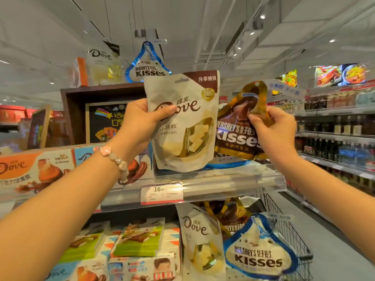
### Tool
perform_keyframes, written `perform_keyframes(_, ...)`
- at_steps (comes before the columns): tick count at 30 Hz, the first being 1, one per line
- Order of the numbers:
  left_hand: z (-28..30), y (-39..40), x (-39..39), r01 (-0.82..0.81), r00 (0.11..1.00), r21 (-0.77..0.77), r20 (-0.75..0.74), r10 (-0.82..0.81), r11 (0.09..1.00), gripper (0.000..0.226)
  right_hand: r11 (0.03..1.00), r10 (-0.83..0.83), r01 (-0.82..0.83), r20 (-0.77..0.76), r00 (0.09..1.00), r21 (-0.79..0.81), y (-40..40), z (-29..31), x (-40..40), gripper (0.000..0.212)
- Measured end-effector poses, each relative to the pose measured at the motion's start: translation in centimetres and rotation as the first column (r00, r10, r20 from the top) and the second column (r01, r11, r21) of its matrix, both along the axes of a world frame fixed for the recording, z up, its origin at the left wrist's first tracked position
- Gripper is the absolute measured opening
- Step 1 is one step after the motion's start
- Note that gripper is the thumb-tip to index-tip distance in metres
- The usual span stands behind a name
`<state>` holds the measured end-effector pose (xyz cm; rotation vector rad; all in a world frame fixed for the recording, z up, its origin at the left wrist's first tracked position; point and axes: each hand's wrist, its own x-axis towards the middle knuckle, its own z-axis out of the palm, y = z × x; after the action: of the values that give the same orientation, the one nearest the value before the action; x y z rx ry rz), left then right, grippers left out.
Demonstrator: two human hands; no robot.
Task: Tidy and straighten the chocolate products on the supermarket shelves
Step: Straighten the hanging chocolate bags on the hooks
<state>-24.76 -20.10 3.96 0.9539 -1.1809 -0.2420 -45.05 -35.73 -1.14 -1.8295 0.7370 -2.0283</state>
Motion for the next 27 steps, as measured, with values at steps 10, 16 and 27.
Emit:
perform_keyframes(10,-1.4,4.0,-2.2,0.123,0.991,-0.013,0.047,-0.122,0.992,0.020,0.995,0.058,-0.076,-0.221,0.974,-0.072,5.6,-0.8,-2.5,0.003)
perform_keyframes(16,-6.4,6.1,-2.2,0.119,0.957,0.218,0.236,-0.170,0.969,0.025,0.976,0.152,-0.211,-0.526,0.837,-0.054,8.5,-2.9,-2.9,0.019)
perform_keyframes(27,-16.8,6.6,-0.1,0.199,0.888,0.533,0.257,-0.382,0.822,0.037,0.753,0.647,-0.473,-0.387,0.657,0.458,11.4,-11.3,-1.1,0.033)
